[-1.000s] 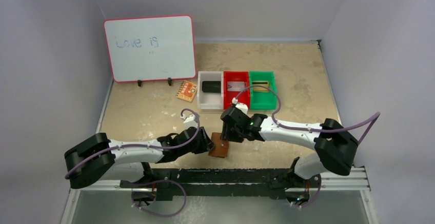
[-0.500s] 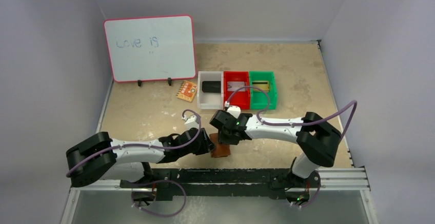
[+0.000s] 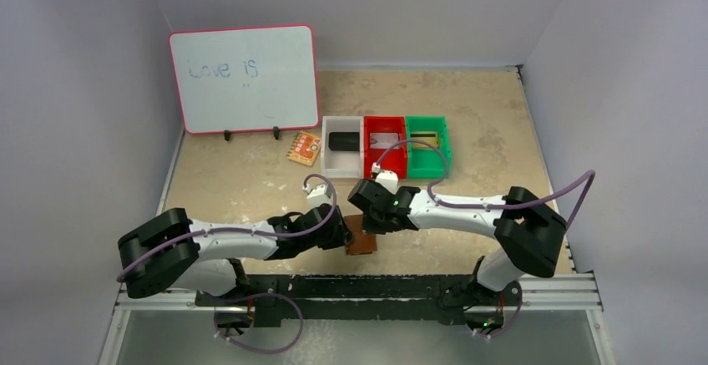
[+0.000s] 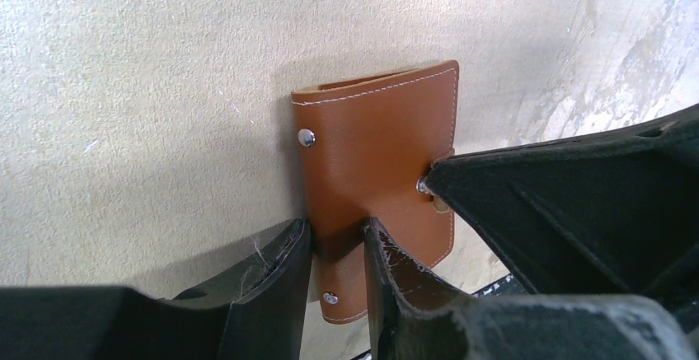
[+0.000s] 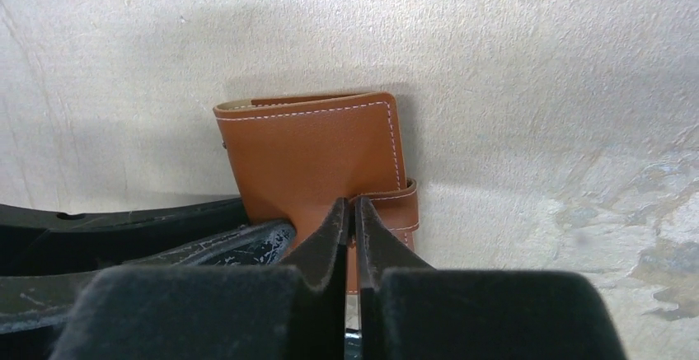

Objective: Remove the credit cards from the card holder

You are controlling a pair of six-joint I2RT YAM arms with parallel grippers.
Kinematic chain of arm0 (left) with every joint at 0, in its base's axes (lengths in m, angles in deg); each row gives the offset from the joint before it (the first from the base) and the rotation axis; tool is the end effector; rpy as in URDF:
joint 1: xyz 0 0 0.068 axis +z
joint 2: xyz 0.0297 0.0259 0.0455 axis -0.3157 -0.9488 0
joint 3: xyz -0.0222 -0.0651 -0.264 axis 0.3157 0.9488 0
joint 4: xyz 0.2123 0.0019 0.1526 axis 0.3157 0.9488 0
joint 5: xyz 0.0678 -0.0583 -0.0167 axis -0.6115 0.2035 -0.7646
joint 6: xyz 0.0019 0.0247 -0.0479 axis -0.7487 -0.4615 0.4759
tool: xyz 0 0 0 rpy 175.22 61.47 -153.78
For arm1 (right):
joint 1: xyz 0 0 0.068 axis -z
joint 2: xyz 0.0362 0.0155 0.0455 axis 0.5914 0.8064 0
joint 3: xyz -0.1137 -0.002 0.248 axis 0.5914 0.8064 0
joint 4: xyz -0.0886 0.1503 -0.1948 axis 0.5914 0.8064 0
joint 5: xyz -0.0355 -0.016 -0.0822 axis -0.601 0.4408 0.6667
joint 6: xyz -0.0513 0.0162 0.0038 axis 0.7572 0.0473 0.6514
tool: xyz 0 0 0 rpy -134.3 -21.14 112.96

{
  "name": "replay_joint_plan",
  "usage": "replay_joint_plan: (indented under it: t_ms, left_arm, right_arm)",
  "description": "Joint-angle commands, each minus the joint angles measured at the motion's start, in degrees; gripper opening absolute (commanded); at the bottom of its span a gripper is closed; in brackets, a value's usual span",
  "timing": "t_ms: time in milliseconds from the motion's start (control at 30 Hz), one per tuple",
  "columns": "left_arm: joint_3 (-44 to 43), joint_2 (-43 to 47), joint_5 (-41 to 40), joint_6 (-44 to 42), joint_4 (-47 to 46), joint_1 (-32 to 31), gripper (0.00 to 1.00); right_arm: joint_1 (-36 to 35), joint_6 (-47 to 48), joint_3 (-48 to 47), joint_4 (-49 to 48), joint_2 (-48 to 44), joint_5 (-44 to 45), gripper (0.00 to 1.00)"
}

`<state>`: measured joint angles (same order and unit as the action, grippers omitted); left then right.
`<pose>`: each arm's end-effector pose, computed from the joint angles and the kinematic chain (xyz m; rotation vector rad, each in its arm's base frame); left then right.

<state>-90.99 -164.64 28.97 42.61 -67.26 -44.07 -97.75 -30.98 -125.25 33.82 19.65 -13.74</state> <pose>0.1130 -0.1986 0.1396 -0.2746 2.5013 -0.7959 0.1529 0.2618 0.1816 0.1543 2.6286 0.4644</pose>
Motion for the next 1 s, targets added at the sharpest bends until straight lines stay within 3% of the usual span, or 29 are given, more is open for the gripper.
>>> replay_joint_plan:
  t_ms: [0, 433, 567, 767, 967]
  left_arm:
    - [-0.67, -2.87, -3.54, -1.51, 8.3, -0.7, 0.28]
    - [-0.85, -1.94, -7.13, -0.25, 11.66, -1.07, 0.26]
    - [-1.61, -1.83, -6.81, -1.0, 11.34, -1.11, 0.26]
    - [-2.2, -1.54, -6.52, -1.22, 10.35, -1.31, 0.27]
    - [-3.14, -1.97, -6.5, -1.52, 10.33, -1.42, 0.27]
  right_arm:
    - [-0.38, -0.82, 2.93, -4.67, -2.87, -2.37, 0.0]
    - [3.97, -3.52, 12.06, -4.97, -15.29, -0.31, 0.02]
    - [6.39, -3.91, 16.53, -6.67, -18.16, -2.11, 0.09]
    - [7.56, -0.97, 18.57, -9.26, -20.71, -4.17, 0.29]
    - [7.59, 1.62, 18.16, -12.01, -20.23, -5.68, 0.29]
